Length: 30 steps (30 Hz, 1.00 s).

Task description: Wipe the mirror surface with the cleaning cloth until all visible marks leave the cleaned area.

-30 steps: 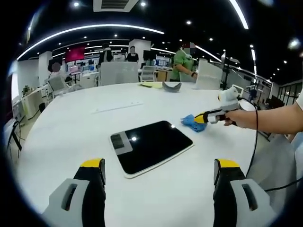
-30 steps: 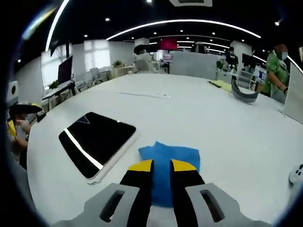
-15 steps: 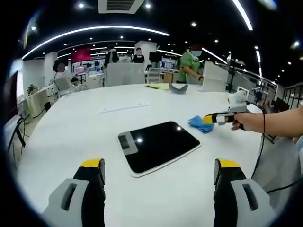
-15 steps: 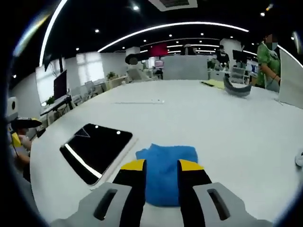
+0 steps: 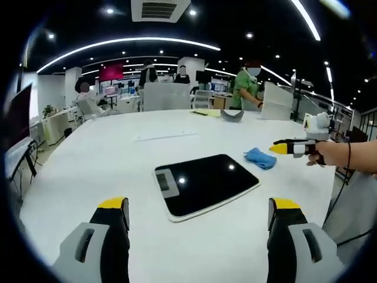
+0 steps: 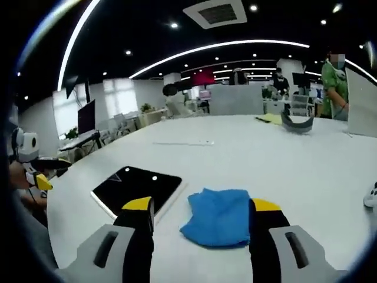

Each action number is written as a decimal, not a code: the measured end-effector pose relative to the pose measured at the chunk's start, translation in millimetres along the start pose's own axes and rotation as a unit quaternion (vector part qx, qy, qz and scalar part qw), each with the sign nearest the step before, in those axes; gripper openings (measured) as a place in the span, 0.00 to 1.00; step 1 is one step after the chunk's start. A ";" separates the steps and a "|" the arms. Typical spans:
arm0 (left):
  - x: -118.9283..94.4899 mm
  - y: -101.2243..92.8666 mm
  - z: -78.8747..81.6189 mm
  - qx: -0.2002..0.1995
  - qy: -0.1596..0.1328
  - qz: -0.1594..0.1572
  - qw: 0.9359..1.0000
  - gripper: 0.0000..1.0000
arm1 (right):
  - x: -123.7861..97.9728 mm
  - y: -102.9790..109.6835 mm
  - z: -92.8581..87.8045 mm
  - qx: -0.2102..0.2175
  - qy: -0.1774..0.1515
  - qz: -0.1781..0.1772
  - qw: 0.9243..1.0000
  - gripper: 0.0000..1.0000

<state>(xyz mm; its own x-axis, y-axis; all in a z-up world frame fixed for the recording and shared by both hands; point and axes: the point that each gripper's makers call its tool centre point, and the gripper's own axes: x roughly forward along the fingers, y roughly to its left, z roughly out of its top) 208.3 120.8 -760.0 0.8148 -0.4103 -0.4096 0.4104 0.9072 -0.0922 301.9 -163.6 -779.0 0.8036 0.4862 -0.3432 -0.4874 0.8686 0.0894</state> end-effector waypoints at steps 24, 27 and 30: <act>0.9 6.2 3.7 -0.005 -0.002 0.001 1.000 0.99 | -20.0 11.8 13.7 -0.024 -0.002 0.005 1.000 0.82; 0.1 6.9 4.6 -0.004 -0.002 0.002 1.000 0.99 | -23.2 12.5 13.8 -0.022 0.001 -0.001 1.000 0.82; 0.2 6.4 4.5 -0.002 -0.001 0.000 1.000 0.99 | -27.7 15.8 16.7 -0.019 -0.001 -0.005 1.000 0.82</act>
